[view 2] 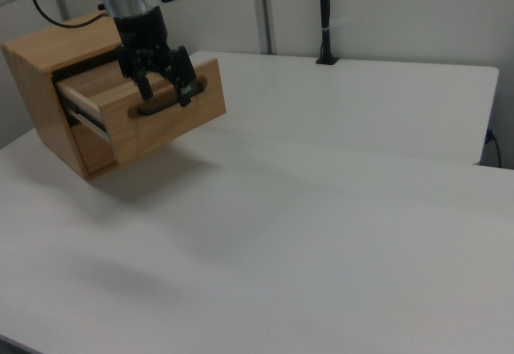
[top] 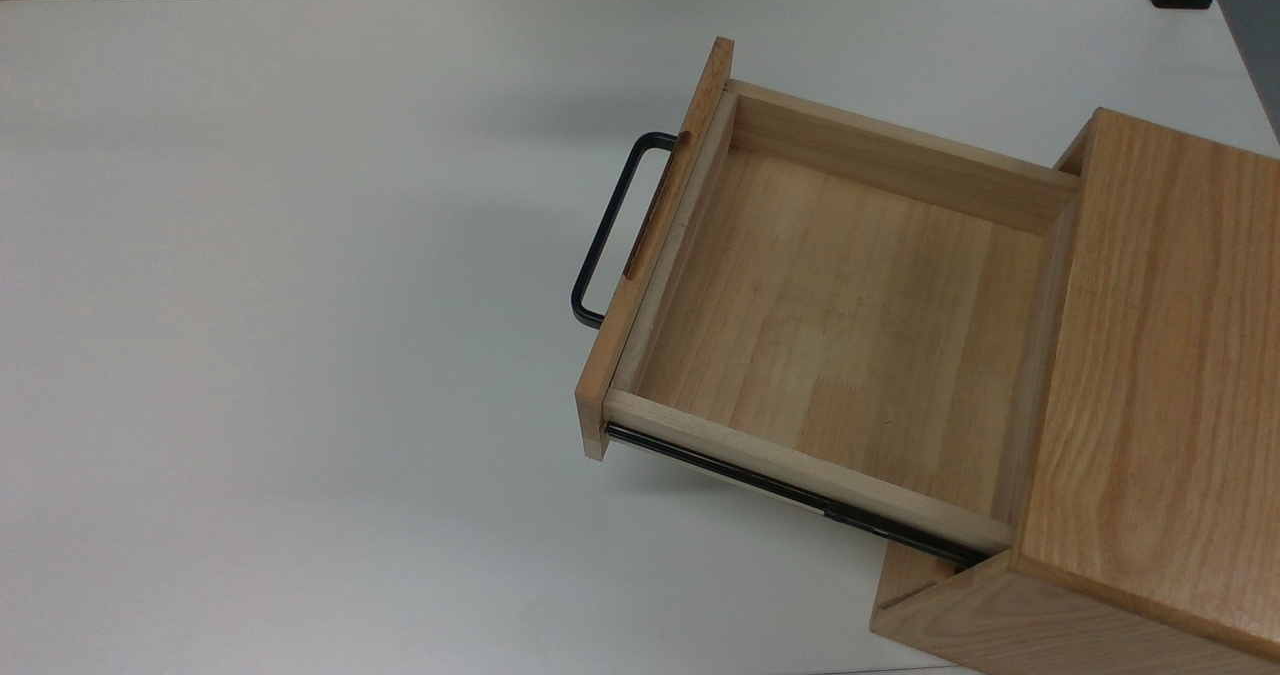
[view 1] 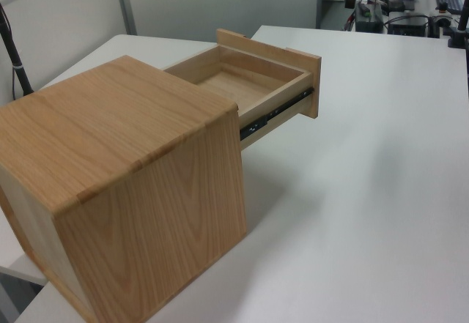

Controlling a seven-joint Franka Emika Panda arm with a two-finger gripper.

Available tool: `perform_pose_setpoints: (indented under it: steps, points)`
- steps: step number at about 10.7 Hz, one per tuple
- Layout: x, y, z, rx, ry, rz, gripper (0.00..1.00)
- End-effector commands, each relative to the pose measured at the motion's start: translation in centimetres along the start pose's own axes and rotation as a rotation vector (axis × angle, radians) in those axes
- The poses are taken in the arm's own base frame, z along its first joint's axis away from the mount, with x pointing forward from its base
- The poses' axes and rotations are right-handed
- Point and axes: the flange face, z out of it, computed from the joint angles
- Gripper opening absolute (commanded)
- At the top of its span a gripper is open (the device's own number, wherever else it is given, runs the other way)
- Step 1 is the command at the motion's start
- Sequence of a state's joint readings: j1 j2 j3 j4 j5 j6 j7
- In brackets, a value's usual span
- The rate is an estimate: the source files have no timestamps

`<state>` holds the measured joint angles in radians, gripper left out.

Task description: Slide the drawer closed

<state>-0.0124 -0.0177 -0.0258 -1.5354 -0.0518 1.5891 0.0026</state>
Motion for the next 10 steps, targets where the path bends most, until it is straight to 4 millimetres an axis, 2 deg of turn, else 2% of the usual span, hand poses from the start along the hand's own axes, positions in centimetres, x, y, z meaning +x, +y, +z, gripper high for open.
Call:
perform_pose_setpoints:
  steps: [1, 3, 6, 9, 10]
  points:
    - [-0.7, 0.1, 0.1, -0.008, 0.016, -0.02, 1.0]
    - [-0.5, 0.1, 0.3, -0.013, 0.016, -0.024, 1.0]
    - [0.2, 0.3, 2.0, -0.017, -0.016, -0.284, 1.0]
    - [2.4, 0.8, 4.2, -0.033, 0.004, -0.282, 1.0]
    - [3.1, 0.6, 5.5, -0.033, -0.009, -0.283, 1.0]
